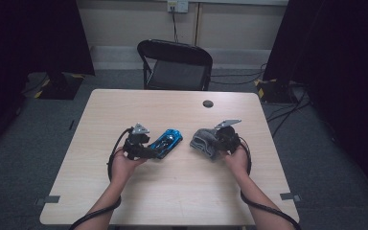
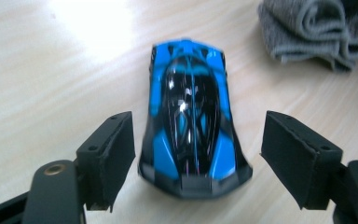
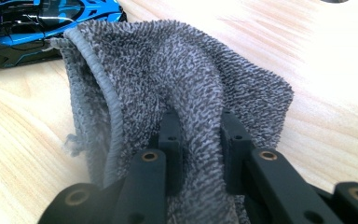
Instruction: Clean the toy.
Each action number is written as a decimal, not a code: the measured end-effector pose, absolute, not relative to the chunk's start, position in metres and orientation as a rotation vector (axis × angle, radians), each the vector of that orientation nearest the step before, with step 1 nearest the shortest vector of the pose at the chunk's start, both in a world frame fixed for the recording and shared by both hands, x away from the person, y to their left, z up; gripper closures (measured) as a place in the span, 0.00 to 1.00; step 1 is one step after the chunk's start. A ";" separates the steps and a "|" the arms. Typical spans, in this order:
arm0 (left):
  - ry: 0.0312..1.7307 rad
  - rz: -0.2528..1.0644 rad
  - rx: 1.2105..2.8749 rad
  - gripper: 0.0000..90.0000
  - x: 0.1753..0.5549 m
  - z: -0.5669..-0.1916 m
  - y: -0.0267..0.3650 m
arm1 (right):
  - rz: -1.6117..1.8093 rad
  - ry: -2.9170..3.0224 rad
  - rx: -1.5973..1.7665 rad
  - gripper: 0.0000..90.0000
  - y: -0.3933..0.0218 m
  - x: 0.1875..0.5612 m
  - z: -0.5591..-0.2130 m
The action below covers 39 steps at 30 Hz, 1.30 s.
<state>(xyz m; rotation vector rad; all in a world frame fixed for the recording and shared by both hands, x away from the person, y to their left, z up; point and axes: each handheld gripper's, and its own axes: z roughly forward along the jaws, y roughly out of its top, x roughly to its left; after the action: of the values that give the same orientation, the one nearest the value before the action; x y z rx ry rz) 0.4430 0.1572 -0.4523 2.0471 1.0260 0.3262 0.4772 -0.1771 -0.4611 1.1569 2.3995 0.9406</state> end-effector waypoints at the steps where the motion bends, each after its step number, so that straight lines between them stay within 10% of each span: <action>1: 1.031 0.320 2.041 0.30 0.446 -0.450 0.156 | 0.941 2.398 1.155 0.83 -0.177 0.477 -0.461; 14: 1.031 0.274 2.121 0.50 0.480 -0.466 0.127 | 0.955 2.410 1.148 0.83 -0.172 0.476 -0.464; 39: 1.016 0.326 2.189 0.50 0.480 -0.470 0.120 | 0.912 2.418 1.121 0.83 -0.148 0.478 -0.465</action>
<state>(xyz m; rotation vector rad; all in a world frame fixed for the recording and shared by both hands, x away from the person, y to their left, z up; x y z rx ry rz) 0.4802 0.1198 -0.4701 2.1893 1.0159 0.3260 0.4779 -0.1480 -0.4654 1.1213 2.4179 0.9123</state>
